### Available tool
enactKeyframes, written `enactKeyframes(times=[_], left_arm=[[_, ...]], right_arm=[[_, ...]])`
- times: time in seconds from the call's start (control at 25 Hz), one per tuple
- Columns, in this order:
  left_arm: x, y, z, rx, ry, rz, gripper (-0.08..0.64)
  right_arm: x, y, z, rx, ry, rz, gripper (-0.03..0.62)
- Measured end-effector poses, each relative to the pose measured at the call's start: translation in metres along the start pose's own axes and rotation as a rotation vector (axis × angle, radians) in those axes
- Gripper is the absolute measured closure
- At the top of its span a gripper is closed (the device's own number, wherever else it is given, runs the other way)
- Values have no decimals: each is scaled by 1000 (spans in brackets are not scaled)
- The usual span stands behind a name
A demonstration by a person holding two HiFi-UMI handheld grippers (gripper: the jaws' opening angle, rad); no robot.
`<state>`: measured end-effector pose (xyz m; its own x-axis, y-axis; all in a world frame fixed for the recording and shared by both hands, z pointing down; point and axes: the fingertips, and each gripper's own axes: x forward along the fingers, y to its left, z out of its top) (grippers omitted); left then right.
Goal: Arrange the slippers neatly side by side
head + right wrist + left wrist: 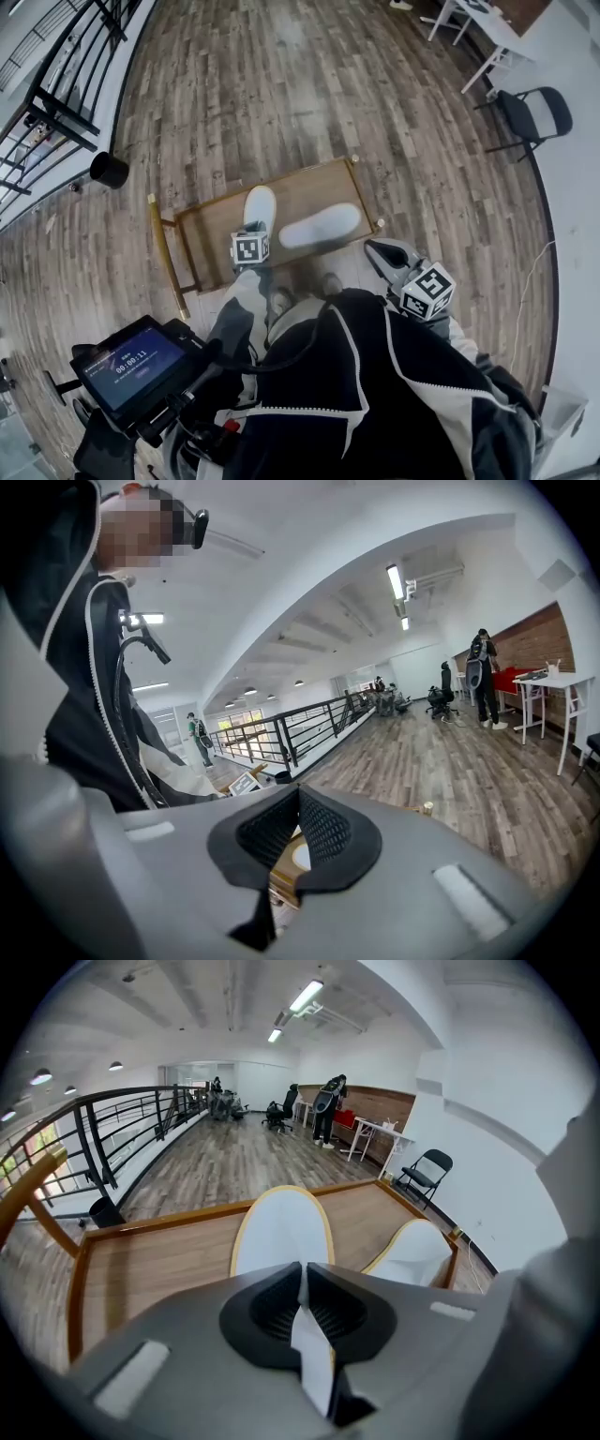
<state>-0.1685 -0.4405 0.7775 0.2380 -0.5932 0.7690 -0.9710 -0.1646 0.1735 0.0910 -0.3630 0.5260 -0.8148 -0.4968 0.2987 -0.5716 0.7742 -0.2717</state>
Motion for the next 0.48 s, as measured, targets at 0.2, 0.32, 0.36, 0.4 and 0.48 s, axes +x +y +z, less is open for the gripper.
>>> enactKeyframes(times=[0.2,0.32,0.36,0.4,0.48], left_arm=[[-29,4,6,-22,-75,-10,528],[-57,6,20,-29,-144,-17,529],[-69,6,24,-35,-174,-21,529],[-82,7,27,-43,-204,-25,529],[-106,8,32,-64,-264,-27,529]], right_arm=[[30,16,7,-30,0,99,588],[49,28,12,-36,-4,160,588],[54,35,13,-38,-2,179,588],[60,43,14,-42,1,199,588],[70,56,13,-48,7,236,588]])
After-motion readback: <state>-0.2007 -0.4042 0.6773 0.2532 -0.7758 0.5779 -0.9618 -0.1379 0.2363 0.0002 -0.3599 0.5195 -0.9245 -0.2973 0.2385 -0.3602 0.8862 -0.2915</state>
